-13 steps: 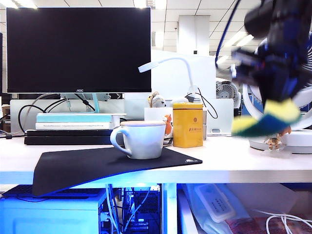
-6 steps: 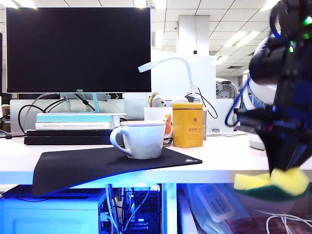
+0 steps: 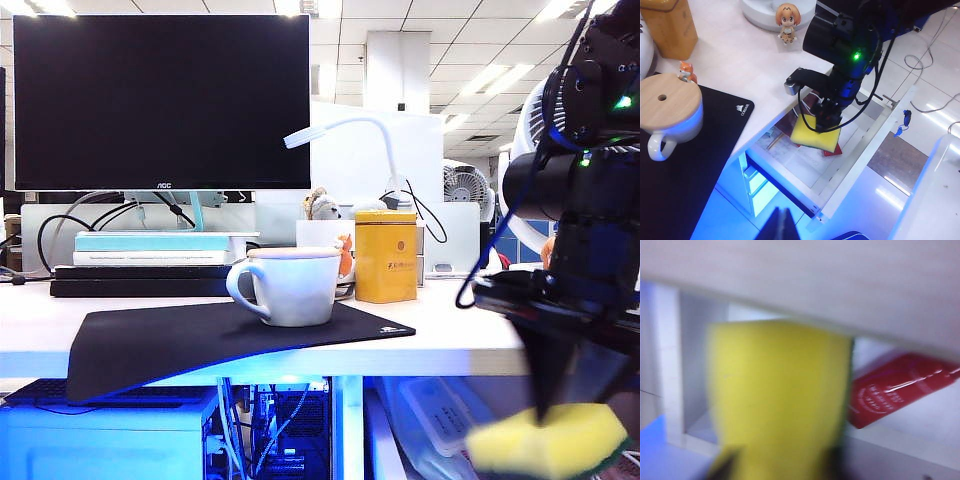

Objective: Open the drawer, place the cleaning sponge inside, then close the drawer.

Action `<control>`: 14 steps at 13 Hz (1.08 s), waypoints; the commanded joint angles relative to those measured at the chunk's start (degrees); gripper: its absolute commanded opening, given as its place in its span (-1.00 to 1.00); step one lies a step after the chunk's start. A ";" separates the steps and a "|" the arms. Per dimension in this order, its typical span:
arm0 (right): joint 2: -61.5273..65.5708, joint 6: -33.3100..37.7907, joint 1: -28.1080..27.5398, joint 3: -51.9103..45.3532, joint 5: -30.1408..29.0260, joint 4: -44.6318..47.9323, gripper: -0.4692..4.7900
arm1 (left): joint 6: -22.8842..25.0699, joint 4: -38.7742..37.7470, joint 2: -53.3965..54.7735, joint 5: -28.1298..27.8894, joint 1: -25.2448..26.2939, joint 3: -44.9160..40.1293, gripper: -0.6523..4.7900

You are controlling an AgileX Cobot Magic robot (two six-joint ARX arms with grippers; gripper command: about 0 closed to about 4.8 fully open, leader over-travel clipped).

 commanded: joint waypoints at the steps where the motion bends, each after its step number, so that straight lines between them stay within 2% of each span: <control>1: -0.66 1.49 0.00 0.50 -0.55 -2.25 1.00 | 0.04 0.28 -0.07 0.17 -0.04 0.09 -0.78; 6: -0.92 1.49 0.00 1.64 -0.46 -3.54 1.00 | 0.04 0.24 -0.07 0.26 -0.04 0.09 -0.78; 7: -1.01 1.40 0.00 2.25 -0.48 -4.72 0.86 | 0.04 0.24 -0.07 0.31 -0.04 0.09 -0.78; 8: -1.07 0.79 0.00 2.93 -1.01 -6.05 -0.53 | 0.04 0.26 -0.07 0.28 -0.04 0.09 -0.78; 9: -1.18 0.39 0.00 3.50 -1.57 -6.86 -0.76 | 0.04 0.26 -0.07 0.28 -0.04 0.09 -0.78; 10: -1.22 0.39 0.00 3.72 -1.75 -6.95 -0.84 | 0.04 0.28 -0.07 0.26 -0.04 0.09 -0.78; 11: -1.22 0.46 0.00 3.78 -2.10 -6.91 -0.84 | 0.04 0.28 -0.07 0.28 -0.04 0.09 -0.78; 12: -1.20 0.70 0.00 3.89 -2.10 -6.97 -0.68 | 0.04 0.26 -0.07 0.28 -0.04 0.09 -0.78; 13: -1.20 1.25 0.00 4.02 -1.95 -6.95 -0.19 | 0.04 0.24 -0.07 0.28 -0.04 0.09 -0.78; 14: -1.20 1.51 0.00 4.02 -1.95 -6.97 0.48 | 0.04 0.24 -0.07 0.28 -0.04 0.09 -0.78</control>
